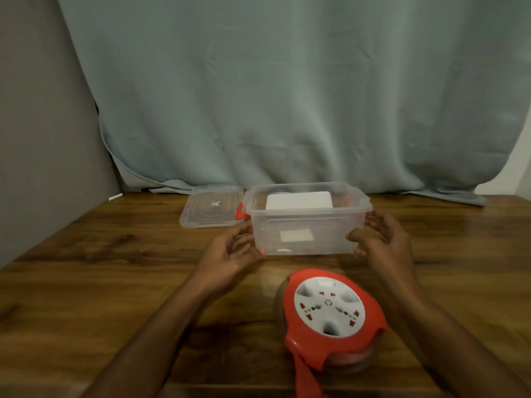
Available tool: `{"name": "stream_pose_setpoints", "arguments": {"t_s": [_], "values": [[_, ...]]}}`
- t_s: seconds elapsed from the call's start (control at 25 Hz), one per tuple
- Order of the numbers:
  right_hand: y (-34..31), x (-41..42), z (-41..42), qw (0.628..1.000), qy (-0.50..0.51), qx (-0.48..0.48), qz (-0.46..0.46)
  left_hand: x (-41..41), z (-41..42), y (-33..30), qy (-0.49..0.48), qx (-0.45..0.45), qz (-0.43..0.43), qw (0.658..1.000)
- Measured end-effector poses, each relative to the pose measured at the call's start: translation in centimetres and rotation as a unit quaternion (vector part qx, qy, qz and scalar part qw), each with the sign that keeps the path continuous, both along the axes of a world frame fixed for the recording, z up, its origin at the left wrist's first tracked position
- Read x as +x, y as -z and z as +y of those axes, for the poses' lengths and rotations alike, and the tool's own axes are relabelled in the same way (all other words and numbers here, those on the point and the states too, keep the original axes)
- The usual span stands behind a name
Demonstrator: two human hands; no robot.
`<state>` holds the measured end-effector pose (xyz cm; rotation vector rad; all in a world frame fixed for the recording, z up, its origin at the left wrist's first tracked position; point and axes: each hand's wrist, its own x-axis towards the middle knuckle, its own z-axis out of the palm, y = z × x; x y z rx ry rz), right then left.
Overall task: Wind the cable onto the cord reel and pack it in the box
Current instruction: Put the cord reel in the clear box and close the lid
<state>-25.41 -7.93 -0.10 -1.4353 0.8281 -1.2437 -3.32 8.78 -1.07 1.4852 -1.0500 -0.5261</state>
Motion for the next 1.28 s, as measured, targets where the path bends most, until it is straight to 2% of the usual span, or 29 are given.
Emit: {"name": "stream_pose_setpoints", "arguments": {"t_s": [0.12,0.24,0.32,0.36,0.4,0.48,0.52,0.6,0.68,0.84,1.04,1.12,1.2,1.28], "values": [[1.3,-1.6,2.4,0.999,-0.011,0.033,0.014,-0.6,1.6,1.3,-0.006,0.006,-0.008,1.0],[1.3,-2.5,3.8,0.997,-0.024,0.059,0.045,-0.6,2.3,2.0,-0.064,-0.007,-0.028,0.998],[1.0,-3.0,4.7,0.991,-0.025,0.058,0.117,-0.4,2.5,2.1,-0.104,-0.042,-0.042,0.993],[0.9,-3.3,5.3,0.982,-0.022,0.036,0.183,-0.4,2.4,2.2,-0.11,-0.055,-0.062,0.99],[0.8,-3.7,5.8,0.963,-0.017,-0.008,0.269,-0.3,2.4,2.2,-0.107,-0.06,-0.082,0.989],[0.4,-4.4,7.2,0.888,-0.034,-0.114,0.444,-0.3,2.2,2.2,-0.088,-0.06,-0.119,0.987],[0.0,-4.5,7.7,0.856,-0.051,-0.135,0.496,-0.3,2.2,2.3,-0.08,-0.061,-0.132,0.986],[-0.6,-4.5,8.0,0.832,-0.083,-0.12,0.535,-0.3,2.1,2.5,-0.076,-0.064,-0.14,0.985],[-1.4,-4.4,7.5,0.847,-0.121,-0.065,0.514,-0.3,2.1,2.7,-0.074,-0.06,-0.141,0.985],[-2.2,-4.3,5.5,0.908,-0.188,0.031,0.372,0.0,2.0,3.0,-0.075,-0.045,-0.18,0.98],[-3.3,-3.8,4.1,0.937,-0.21,0.017,0.279,0.1,2.0,3.2,-0.095,-0.036,-0.261,0.96],[-4.2,-3.4,4.1,0.944,-0.211,-0.001,0.252,0.0,2.2,3.1,-0.097,-0.03,-0.267,0.958],[-5.6,-3.0,4.2,0.963,-0.198,-0.007,0.183,0.1,2.3,3.0,-0.095,-0.036,-0.254,0.962],[-7.5,-2.6,3.9,0.984,-0.162,-0.013,0.077,0.1,2.2,2.9,-0.088,-0.045,-0.249,0.963]]}}
